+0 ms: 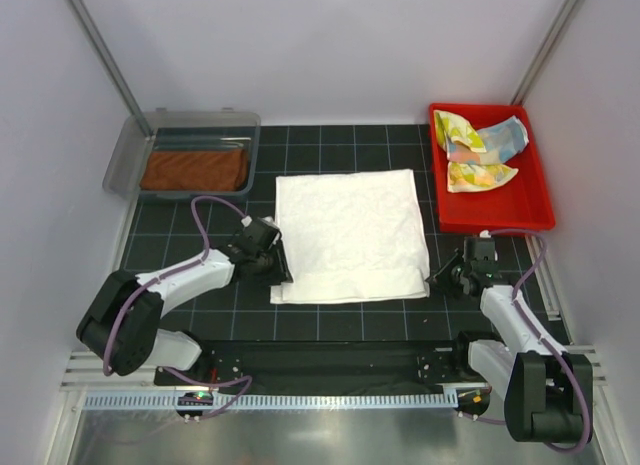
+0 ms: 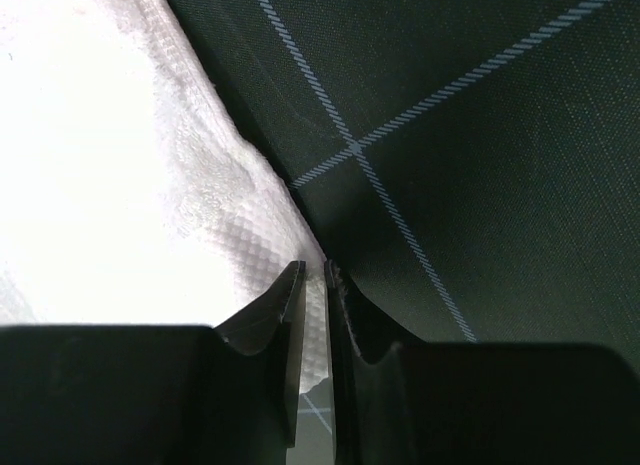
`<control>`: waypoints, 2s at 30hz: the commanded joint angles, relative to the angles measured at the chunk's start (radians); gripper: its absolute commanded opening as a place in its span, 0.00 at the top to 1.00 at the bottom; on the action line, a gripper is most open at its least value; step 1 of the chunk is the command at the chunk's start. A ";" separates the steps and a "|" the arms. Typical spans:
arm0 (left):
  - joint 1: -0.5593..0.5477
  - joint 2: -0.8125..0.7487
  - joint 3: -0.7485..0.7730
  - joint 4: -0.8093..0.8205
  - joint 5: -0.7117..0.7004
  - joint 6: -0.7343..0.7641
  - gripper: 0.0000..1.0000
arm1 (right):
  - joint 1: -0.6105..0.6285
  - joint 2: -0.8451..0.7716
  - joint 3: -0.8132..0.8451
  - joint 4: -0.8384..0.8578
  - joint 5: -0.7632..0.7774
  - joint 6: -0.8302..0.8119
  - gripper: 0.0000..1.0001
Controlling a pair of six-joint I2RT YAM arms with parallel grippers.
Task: Fold and stack the towels
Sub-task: Fold the towel
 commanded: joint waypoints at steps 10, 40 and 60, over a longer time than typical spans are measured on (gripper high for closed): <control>-0.016 -0.002 -0.031 -0.005 -0.016 -0.059 0.69 | 0.014 -0.032 -0.027 0.030 -0.023 0.019 0.88; -0.024 0.001 0.236 -0.284 -0.150 0.022 1.00 | 0.018 0.065 0.226 -0.121 -0.042 -0.121 0.96; -0.021 0.179 0.182 -0.223 -0.223 0.059 1.00 | 0.021 0.117 0.094 -0.022 -0.065 -0.091 0.54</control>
